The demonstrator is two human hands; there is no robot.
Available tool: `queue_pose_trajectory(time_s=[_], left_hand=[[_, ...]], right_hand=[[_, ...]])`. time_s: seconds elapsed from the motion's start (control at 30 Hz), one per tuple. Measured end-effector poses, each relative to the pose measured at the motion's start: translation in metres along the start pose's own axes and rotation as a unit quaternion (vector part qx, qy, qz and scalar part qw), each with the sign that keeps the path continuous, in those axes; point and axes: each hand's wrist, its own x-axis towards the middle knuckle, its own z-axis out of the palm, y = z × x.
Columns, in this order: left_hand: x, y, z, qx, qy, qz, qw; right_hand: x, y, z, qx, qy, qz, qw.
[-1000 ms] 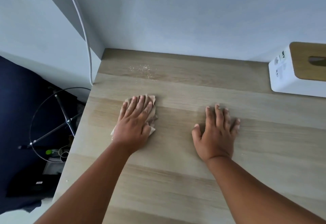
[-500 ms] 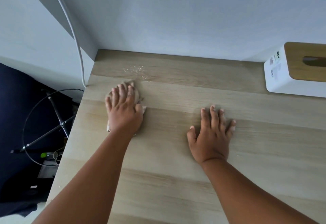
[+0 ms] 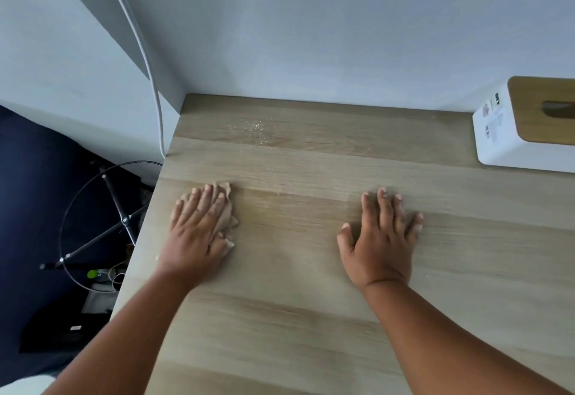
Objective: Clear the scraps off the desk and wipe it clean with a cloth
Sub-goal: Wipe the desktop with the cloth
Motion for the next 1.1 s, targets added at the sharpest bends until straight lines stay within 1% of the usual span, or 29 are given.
queue_pose_trajectory(time_s=[0.07,0.13,0.17,0.23,0.3,0.37,0.43,0.5,0.57,0.6,0.67,0.73,0.8,0.87,0.97,1.03,1.07,1.1], left_hand=[[0.021,0.006,-0.001,-0.024,0.022,-0.104,0.994],[0.047,0.023,-0.003,-0.040,0.039,-0.200,0.978],[0.059,0.034,-0.003,-0.043,0.037,-0.229,0.972],[0.075,0.057,-0.002,-0.038,0.024,-0.232,0.972],[0.083,0.083,0.001,-0.025,0.013,-0.195,0.980],[0.082,0.113,0.004,-0.020,0.003,-0.134,0.991],[0.068,0.140,0.013,0.002,-0.009,-0.032,0.999],[0.045,0.153,0.024,0.020,-0.025,0.075,0.997],[0.018,0.141,0.030,0.023,-0.022,0.142,0.989],[0.006,0.126,0.031,0.020,-0.020,0.157,0.987],[-0.013,0.083,0.027,0.017,-0.015,0.158,0.987],[-0.022,0.038,0.018,0.014,-0.015,0.121,0.992],[-0.018,0.004,0.007,-0.001,-0.009,0.060,0.998],[-0.001,-0.016,-0.002,-0.019,0.006,-0.015,1.000],[0.040,-0.017,-0.008,-0.034,0.053,-0.149,0.987],[0.067,-0.007,-0.009,-0.040,0.060,-0.230,0.971],[0.078,0.001,-0.009,-0.042,0.052,-0.252,0.966],[0.086,0.009,-0.010,-0.042,0.044,-0.255,0.965]], right_hand=[[0.000,0.000,0.000,-0.001,0.003,0.002,1.000],[0.000,-0.001,0.000,0.001,0.006,0.002,1.000],[0.000,-0.001,0.000,0.002,0.008,0.001,1.000],[0.000,-0.001,0.000,0.002,0.009,0.000,1.000],[0.000,-0.001,-0.001,-0.002,0.010,-0.002,1.000],[-0.001,-0.001,-0.001,-0.004,0.010,-0.002,1.000],[-0.001,-0.001,-0.001,0.000,0.010,-0.002,1.000],[-0.001,0.000,-0.002,0.002,0.001,-0.002,1.000],[0.000,0.000,-0.002,0.005,-0.006,0.001,1.000],[0.000,0.000,-0.003,0.007,-0.008,0.002,1.000],[0.000,0.000,-0.002,0.008,-0.014,0.004,1.000],[0.000,0.001,-0.002,0.004,-0.018,0.005,1.000],[0.000,0.001,-0.002,0.003,-0.018,0.004,1.000],[0.000,0.000,-0.002,0.006,-0.013,0.005,1.000],[-0.001,0.000,-0.002,0.007,-0.009,0.004,1.000],[0.000,0.000,-0.001,0.004,-0.011,0.002,1.000],[-0.001,0.000,0.000,0.004,-0.011,0.001,1.000],[-0.001,0.000,0.000,0.005,-0.009,0.001,1.000]])
